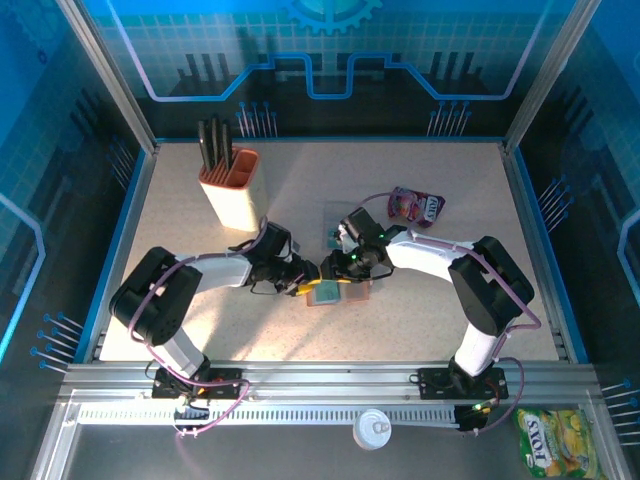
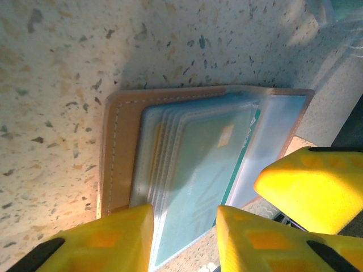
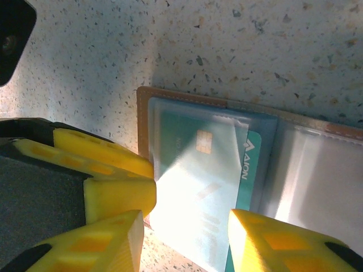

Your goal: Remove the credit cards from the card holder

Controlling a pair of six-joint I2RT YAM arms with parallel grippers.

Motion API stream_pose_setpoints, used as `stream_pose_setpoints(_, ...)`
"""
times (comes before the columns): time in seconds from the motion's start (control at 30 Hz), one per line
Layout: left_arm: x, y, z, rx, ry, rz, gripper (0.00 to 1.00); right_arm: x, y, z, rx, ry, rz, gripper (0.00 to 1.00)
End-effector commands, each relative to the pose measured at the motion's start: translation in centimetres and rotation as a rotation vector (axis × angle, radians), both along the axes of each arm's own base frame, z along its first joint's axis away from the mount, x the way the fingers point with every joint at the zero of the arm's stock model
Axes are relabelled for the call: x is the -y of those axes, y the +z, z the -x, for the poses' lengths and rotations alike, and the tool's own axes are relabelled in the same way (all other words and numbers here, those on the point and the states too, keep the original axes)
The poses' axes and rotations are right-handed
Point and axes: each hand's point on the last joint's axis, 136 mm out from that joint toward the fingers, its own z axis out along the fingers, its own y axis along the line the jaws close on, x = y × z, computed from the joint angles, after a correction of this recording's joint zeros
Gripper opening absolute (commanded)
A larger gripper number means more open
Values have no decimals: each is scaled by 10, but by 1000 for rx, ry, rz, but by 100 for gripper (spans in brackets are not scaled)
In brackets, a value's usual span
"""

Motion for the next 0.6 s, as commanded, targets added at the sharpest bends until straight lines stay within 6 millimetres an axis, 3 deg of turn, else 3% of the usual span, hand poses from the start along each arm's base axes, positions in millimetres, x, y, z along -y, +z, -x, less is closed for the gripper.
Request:
stream_pose_setpoints(0.0,8,2,-2,0,-3,15,32,-3,2,5,2,10,-6,45)
stream_pose_setpoints(0.57,6,2,-21,29,-7,-28,26,6,2,2,2,-9,6,45)
